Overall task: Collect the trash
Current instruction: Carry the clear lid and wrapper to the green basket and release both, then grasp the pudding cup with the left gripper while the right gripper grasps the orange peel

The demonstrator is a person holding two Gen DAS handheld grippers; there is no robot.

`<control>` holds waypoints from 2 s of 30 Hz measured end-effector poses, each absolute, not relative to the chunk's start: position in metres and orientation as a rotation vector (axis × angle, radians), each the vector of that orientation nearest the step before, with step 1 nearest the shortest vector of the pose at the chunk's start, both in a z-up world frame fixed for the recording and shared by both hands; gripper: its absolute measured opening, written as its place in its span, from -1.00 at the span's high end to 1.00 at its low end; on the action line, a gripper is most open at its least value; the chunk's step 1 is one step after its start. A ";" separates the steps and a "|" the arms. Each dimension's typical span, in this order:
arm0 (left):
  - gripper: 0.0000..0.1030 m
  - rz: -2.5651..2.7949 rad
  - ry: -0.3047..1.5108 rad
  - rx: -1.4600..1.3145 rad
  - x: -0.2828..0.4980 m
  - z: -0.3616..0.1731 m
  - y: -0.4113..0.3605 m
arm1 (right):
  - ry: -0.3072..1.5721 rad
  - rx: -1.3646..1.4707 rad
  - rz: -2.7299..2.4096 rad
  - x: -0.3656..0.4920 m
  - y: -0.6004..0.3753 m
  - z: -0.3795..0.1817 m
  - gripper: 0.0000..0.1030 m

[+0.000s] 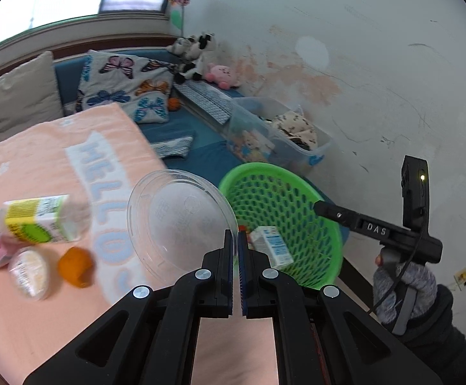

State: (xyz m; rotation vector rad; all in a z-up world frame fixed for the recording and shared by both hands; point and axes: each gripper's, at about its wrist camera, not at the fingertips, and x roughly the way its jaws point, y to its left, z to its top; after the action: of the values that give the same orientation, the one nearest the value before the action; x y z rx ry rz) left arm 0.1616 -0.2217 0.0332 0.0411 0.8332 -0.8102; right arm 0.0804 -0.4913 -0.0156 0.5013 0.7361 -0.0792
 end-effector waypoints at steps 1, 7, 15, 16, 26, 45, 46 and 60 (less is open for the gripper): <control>0.93 -0.822 0.840 0.040 0.162 0.033 -0.229 | 0.733 0.503 -0.081 0.078 -0.493 -0.015 -0.34; 0.93 -0.895 0.873 0.065 0.162 0.029 -0.279 | 0.710 0.481 -0.106 0.057 -0.499 -0.011 -0.42; 0.93 -0.942 0.930 0.074 0.168 0.013 -0.324 | 0.686 0.512 -0.139 0.035 -0.517 -0.014 -0.45; 0.93 -0.944 0.937 0.077 0.169 0.010 -0.328 | 0.687 0.516 -0.143 0.034 -0.519 -0.015 -0.45; 0.92 -0.948 0.987 0.099 0.171 -0.007 -0.342 | 0.692 0.537 -0.147 0.029 -0.526 -0.022 -0.46; 0.17 -0.985 0.974 0.024 0.170 -0.004 -0.322 | 0.686 0.510 -0.120 0.036 -0.507 -0.014 -0.46; 0.17 -0.981 0.971 0.020 0.170 -0.003 -0.319 | 0.686 0.506 -0.117 0.038 -0.505 -0.013 -0.46; -0.01 -0.735 0.900 0.000 0.181 0.008 -0.216 | 0.688 0.437 -0.013 0.062 -0.455 0.002 -0.53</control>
State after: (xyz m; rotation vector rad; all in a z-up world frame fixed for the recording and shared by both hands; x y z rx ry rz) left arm 0.1807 -0.2163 0.0076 0.0001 0.9001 -0.7350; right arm 0.0620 -0.4552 0.0016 0.4373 0.6884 -0.0133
